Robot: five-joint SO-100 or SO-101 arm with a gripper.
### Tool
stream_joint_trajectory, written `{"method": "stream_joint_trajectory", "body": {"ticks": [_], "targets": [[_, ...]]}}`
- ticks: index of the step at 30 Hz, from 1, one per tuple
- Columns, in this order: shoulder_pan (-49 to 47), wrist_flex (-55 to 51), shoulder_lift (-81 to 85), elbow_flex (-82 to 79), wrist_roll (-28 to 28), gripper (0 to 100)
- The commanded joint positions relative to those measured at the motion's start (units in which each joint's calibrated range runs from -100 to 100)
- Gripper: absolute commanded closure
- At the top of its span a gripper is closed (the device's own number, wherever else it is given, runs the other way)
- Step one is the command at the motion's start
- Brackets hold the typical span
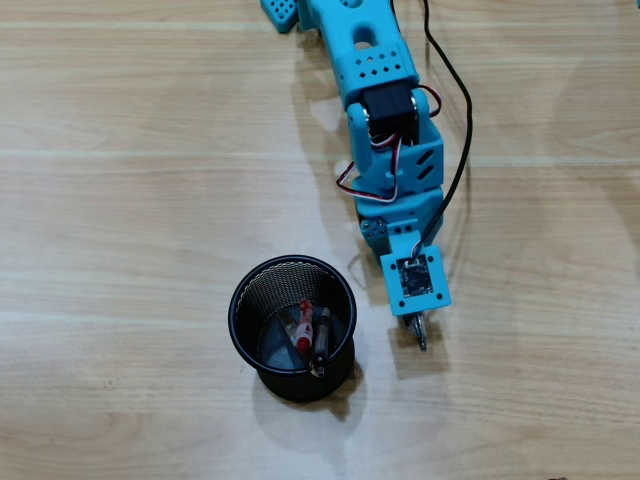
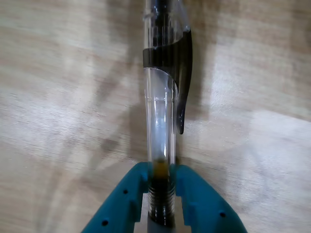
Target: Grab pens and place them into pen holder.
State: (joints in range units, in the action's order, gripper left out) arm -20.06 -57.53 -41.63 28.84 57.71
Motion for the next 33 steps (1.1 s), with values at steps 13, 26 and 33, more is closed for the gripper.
{"method": "stream_joint_trajectory", "body": {"ticks": [13,26,33], "targets": [[4.5,0.7,25.5,3.0,-9.0,98],[9.3,21.4,39.0,-9.8,-11.2,98],[11.5,51.4,42.9,-28.4,-9.4,98]]}}
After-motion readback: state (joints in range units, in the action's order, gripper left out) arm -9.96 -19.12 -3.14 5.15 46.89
